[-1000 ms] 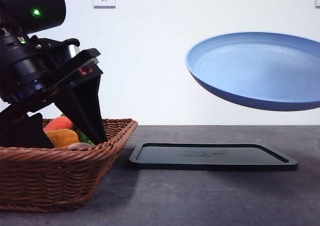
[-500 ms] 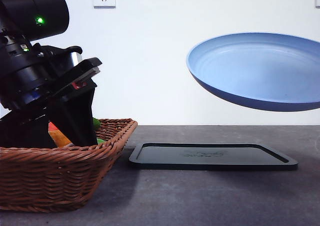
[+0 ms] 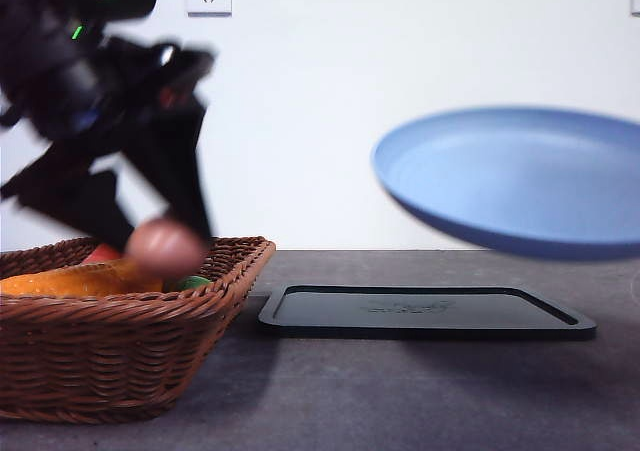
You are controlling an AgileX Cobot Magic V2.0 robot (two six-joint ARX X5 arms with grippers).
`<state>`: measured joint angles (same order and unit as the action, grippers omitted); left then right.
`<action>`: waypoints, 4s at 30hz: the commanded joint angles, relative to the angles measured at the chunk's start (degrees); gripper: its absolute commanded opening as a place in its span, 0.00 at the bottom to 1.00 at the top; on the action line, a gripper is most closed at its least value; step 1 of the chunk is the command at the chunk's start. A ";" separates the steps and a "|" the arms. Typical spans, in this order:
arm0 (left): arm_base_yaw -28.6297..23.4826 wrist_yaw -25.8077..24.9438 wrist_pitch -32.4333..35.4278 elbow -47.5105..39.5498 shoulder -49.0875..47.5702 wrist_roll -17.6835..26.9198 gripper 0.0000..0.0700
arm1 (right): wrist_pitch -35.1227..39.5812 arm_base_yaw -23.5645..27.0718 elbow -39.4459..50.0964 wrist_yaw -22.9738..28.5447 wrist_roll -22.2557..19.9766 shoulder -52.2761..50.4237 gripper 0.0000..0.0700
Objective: Transfer egg from basket to plate and serve
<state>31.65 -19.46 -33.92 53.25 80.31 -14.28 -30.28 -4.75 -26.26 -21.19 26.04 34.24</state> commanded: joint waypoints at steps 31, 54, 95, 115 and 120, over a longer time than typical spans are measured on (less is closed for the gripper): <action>26.02 10.60 9.61 11.96 12.31 18.10 0.45 | 0.02 -5.64 -0.85 -17.25 -0.81 17.35 0.00; 20.20 10.79 1.75 12.70 -8.83 15.62 0.54 | -7.11 -5.41 -13.67 -6.68 -10.30 33.25 0.00; 14.96 21.22 -9.67 12.70 -31.67 14.03 0.52 | 0.46 0.27 -42.93 -8.31 -13.62 65.92 0.29; 0.01 21.25 -5.95 9.64 -18.51 18.32 0.00 | -12.72 -9.71 -38.01 14.59 -19.85 30.40 0.00; -7.15 21.02 0.97 2.67 -19.98 16.02 0.00 | -7.39 -15.71 -30.91 22.37 -20.13 20.43 0.00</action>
<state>24.81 1.56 -34.37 56.38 60.60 2.86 -38.88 -19.51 -58.19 0.03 6.48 55.50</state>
